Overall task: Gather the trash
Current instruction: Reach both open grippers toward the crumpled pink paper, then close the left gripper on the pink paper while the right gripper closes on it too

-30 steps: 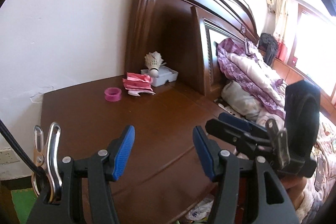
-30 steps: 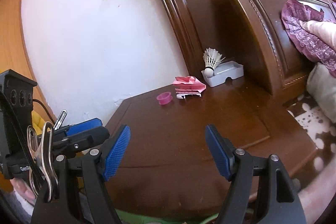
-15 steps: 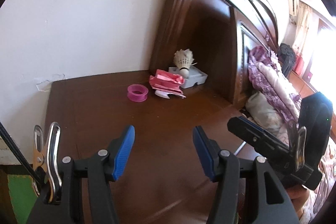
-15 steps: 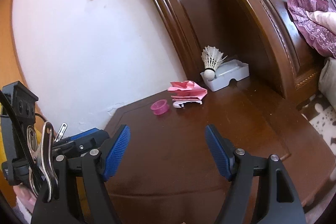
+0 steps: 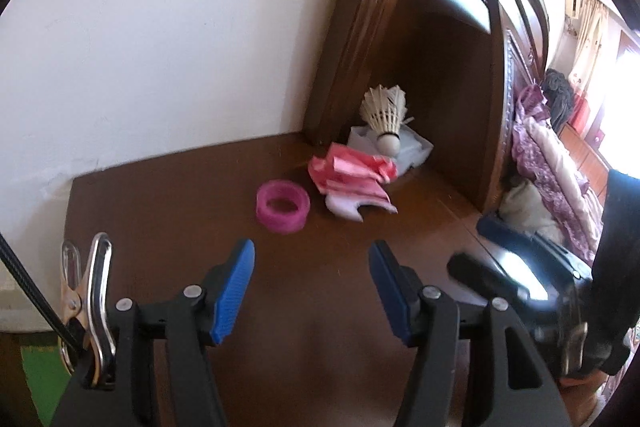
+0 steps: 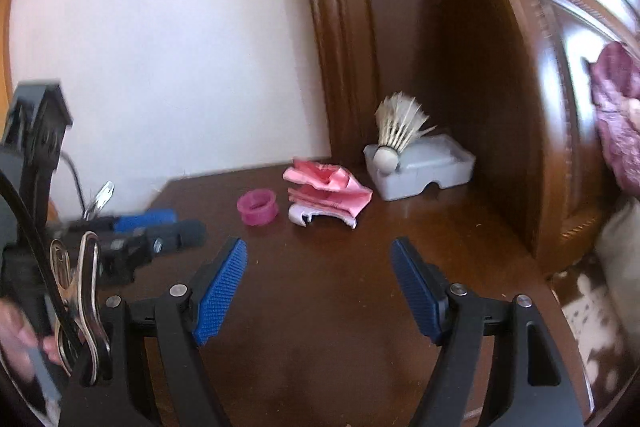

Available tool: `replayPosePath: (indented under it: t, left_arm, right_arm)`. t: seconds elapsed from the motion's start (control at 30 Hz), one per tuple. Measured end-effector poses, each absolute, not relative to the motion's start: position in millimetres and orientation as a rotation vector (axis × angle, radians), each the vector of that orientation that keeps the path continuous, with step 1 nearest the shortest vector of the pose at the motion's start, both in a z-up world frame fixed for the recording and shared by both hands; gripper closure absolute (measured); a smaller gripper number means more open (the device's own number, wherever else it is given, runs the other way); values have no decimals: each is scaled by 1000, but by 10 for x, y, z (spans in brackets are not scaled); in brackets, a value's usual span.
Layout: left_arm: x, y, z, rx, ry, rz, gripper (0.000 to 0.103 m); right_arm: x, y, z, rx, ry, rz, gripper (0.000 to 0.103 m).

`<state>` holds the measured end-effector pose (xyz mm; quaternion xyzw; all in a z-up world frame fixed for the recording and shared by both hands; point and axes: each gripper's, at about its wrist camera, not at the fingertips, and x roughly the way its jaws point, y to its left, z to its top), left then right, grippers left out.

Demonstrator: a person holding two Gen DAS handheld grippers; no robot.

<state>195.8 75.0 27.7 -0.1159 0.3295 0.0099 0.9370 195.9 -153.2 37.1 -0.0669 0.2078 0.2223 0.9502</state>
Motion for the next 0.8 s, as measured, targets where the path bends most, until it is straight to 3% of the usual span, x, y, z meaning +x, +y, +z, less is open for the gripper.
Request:
replayPosePath:
  t: [0.3, 0.47, 0.6, 0.8]
  left_arm:
    - [2809, 734, 369, -120, 714, 31, 41]
    - [3179, 911, 219, -269, 801, -56, 41]
    - [3356, 977, 67, -398, 877, -146, 40]
    - [3498, 990, -35, -493, 922, -176, 42]
  right_arm:
    - [2707, -1479, 432, -246, 587, 348, 27]
    - [3064, -1570, 405, -147, 667, 377, 27]
    - [3097, -1438, 297, -299, 673, 389, 27]
    - [3115, -1331, 333, -280, 651, 446, 27]
